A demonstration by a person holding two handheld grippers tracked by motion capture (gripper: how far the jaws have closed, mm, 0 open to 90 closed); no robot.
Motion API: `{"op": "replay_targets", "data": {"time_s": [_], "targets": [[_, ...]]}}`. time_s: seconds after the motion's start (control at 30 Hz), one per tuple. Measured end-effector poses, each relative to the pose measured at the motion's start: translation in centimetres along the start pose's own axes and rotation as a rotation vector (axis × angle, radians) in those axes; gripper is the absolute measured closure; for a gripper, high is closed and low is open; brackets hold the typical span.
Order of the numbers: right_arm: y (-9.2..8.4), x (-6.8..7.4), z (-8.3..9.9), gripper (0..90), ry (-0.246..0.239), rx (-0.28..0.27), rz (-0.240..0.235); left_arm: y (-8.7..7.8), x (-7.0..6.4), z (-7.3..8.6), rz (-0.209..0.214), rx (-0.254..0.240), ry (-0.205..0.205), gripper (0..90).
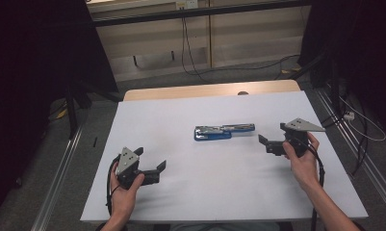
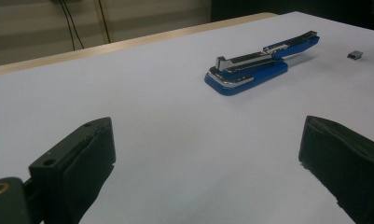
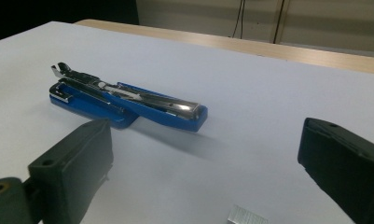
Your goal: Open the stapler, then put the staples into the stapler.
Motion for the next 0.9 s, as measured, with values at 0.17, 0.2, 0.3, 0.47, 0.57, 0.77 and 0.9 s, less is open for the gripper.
{"op": "replay_targets", "data": {"time_s": [0.17,0.2,0.3,0.47,0.57,0.77,0.9], "targets": [[-0.1,-0.1,-0.4,4.3,-0.015,0.029,-0.026,0.0,-0.3,0.0,0.030,0.012,0.000,4.0],[-0.1,-0.1,-0.4,4.3,-0.015,0.029,-0.026,0.0,-0.3,0.0,0.042,0.013,-0.005,4.0],[0.1,-0.4,-0.5,4.1,-0.017,0.058,-0.034,0.1,-0.3,0.1,0.066,0.021,-0.018,4.2],[0.5,-1.1,-0.8,5.0,-0.007,0.098,-0.032,0.0,-0.2,0.5,0.059,0.030,-0.021,4.9],[0.3,-1.7,-0.8,9.3,0.006,0.135,-0.056,-0.3,-0.2,0.4,0.055,0.027,-0.016,4.8],[0.2,-2.5,-0.8,9.6,-0.005,0.161,-0.087,-0.8,-0.5,0.7,0.046,0.037,0.000,4.7],[0.5,-2.9,-0.6,9.7,-0.025,0.212,-0.089,-0.8,-1.0,0.7,0.054,0.038,0.011,4.6]]}}
Point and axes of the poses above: each handheld gripper's, and its own axes: y roughly forward along the jaws, z roughly out of its underside, x roughly to its left, the point moved 1 cm from there along y, roughly forward along the jaws, and after that the axes turned 10 degrees about -y, right-handed, at the moved point
